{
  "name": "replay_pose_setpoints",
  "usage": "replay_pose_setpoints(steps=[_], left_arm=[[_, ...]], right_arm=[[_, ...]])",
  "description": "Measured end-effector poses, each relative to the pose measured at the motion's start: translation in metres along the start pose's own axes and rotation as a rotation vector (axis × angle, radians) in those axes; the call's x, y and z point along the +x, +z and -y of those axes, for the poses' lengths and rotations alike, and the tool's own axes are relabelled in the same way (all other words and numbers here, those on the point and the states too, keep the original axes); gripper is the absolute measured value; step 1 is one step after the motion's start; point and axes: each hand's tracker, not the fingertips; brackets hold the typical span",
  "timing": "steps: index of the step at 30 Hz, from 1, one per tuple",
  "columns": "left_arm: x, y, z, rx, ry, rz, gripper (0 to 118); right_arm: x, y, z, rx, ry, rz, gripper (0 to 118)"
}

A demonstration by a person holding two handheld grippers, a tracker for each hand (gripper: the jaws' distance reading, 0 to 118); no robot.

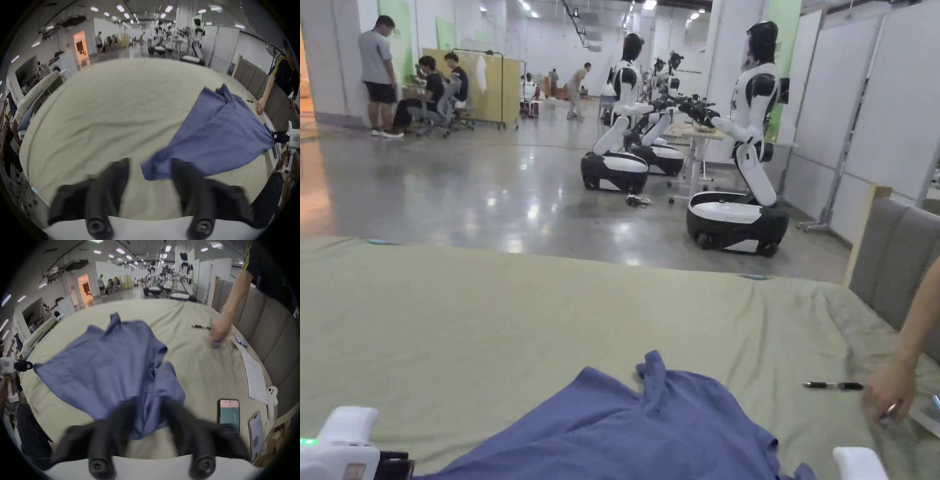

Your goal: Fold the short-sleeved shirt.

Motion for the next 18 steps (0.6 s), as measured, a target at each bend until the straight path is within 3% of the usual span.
replay_pose_setpoints(steps=[1, 2, 6, 7, 8, 9, 10, 11, 12, 13, 14, 16, 18], left_arm=[[0.005, 0.017, 0.000, 0.048, -0.012, -0.010, 82], [0.011, 0.036, 0.001, 0.100, -0.020, -0.002, 82], [0.011, 0.089, 0.021, 0.242, 0.013, -0.021, 82], [0.008, 0.094, 0.031, 0.230, 0.028, -0.037, 81], [0.003, 0.095, 0.038, 0.221, 0.038, -0.049, 79], [0.003, 0.095, 0.046, 0.205, 0.045, -0.067, 70], [0.001, 0.092, 0.052, 0.161, 0.055, -0.075, 21], [-0.001, 0.085, 0.056, 0.123, 0.064, -0.077, 3], [-0.016, 0.071, 0.063, 0.071, 0.059, -0.123, 3], [-0.020, 0.061, 0.062, 0.050, 0.073, -0.001, 3], [-0.022, 0.052, 0.062, 0.022, 0.081, 0.011, 3], [-0.032, 0.033, 0.060, 0.026, 0.048, -0.023, 10], [-0.036, 0.012, 0.049, 0.034, 0.025, -0.034, 62]], right_arm=[[-0.004, 0.013, -0.003, 0.023, 0.011, -0.028, 97], [-0.009, 0.026, -0.004, 0.065, 0.024, -0.029, 102], [-0.039, 0.061, -0.002, 0.171, 0.044, -0.037, 101], [-0.049, 0.066, 0.002, 0.181, 0.049, -0.033, 97], [-0.059, 0.068, 0.006, 0.182, 0.068, -0.039, 83], [-0.071, 0.069, 0.011, 0.191, 0.087, -0.027, 51], [-0.082, 0.069, 0.015, 0.208, 0.100, 0.003, 6], [-0.091, 0.068, 0.020, 0.211, 0.103, 0.012, 1], [-0.097, 0.070, 0.024, 0.220, 0.096, 0.003, 1], [-0.102, 0.068, 0.028, 0.233, 0.071, -0.057, 1], [-0.107, 0.066, 0.031, 0.231, 0.045, -0.095, 1], [-0.116, 0.061, 0.034, 0.222, 0.054, -0.074, 1], [-0.123, 0.057, 0.035, 0.209, 0.052, -0.082, 1]])
